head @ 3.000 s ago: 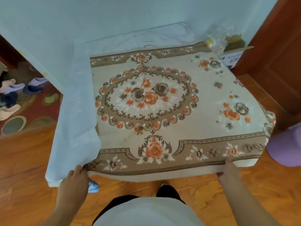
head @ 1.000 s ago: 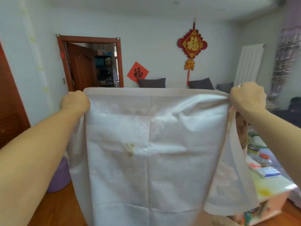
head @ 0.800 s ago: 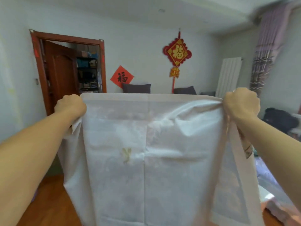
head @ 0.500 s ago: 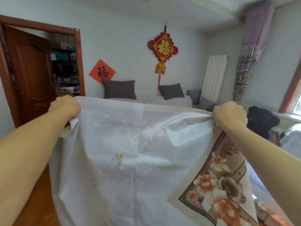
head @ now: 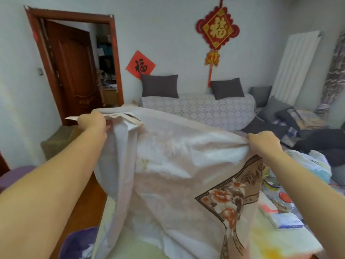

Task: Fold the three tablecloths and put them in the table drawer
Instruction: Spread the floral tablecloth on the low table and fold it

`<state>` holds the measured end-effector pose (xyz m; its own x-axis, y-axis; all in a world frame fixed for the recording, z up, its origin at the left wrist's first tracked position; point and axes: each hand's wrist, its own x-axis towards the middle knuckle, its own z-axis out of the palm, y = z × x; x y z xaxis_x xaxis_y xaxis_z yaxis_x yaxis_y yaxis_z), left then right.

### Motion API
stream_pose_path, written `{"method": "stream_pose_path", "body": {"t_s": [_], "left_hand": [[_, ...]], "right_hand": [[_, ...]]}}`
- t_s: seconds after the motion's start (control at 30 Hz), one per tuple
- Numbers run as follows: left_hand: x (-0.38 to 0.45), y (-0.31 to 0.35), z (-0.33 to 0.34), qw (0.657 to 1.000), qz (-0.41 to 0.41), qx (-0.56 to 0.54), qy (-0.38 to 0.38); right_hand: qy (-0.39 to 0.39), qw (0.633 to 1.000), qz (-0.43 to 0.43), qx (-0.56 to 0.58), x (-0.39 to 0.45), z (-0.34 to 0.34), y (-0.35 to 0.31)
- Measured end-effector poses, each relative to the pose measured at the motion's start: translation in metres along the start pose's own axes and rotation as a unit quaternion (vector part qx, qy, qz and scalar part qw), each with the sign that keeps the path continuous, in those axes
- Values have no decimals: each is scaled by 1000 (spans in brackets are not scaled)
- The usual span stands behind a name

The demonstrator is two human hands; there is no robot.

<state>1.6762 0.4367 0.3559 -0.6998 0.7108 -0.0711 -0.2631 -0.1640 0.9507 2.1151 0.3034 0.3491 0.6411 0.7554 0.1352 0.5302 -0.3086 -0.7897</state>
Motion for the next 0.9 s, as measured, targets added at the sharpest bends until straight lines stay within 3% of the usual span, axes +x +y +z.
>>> {"method": "stream_pose_path", "body": {"t_s": [0.2, 0.3, 0.37, 0.53, 0.63, 0.67, 0.77, 0.9], "left_hand": [[6, 34, 7, 992, 75, 11, 98], [13, 71, 46, 983, 134, 47, 119], [20, 92, 87, 979, 169, 66, 94], [59, 88, 215, 974, 190, 81, -89], [93, 24, 311, 968, 117, 56, -213], [89, -10, 335, 953, 78, 44, -290], [13, -106, 359, 853, 15, 72, -516], [-65, -258, 292, 738, 0, 254, -626]], "right_hand": [[-168, 979, 13, 112, 38, 14, -11], [-266, 946, 13, 188, 62, 21, -26], [-308, 913, 33, 267, 79, 31, -34], [-279, 840, 144, 443, 126, 50, -30], [-233, 819, 220, 477, 149, 59, -1], [-207, 816, 253, 476, 155, 66, 16], [-121, 813, 326, 467, 167, 84, 76], [-74, 795, 409, 442, 172, 124, 148]]}}
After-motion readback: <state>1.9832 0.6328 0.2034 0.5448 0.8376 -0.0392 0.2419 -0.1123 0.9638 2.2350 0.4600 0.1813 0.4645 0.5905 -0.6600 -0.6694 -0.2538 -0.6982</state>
